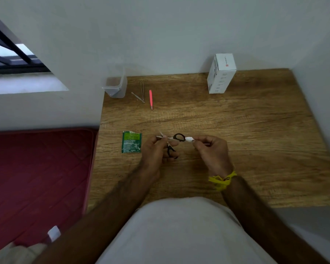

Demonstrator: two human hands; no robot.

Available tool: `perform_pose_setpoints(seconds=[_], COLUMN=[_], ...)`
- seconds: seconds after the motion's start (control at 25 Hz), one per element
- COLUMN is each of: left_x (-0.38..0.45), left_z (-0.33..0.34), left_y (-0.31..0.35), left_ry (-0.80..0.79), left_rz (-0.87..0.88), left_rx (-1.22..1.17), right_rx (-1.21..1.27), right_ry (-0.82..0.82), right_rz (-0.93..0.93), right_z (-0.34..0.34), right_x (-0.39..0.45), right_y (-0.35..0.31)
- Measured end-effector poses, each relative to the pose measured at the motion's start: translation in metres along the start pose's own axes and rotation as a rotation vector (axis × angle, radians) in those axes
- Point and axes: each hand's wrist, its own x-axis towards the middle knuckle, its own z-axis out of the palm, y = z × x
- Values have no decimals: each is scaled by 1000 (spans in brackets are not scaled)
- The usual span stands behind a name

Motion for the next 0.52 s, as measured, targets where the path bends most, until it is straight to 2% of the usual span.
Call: perform_pose_setpoints(seconds=[0.12,0.28,0.44,0.52], left_x=[3,8,12,13], left_z=[3,9,9,8], left_y=[-10,-22,-27,-28], left_ry=[-11,44,122,122], left_rz=[-34,-11,28,5], left_rx=[-2,116,133,102], right_rx=[-151,-263,-314,-314], right_ry=[-12,-30,68,57], right_rz=[-255,-589,-674,-713], right_z=[7,16,20,22], right_x=[-5,-3,2,4], right_y=[24,50,71,75])
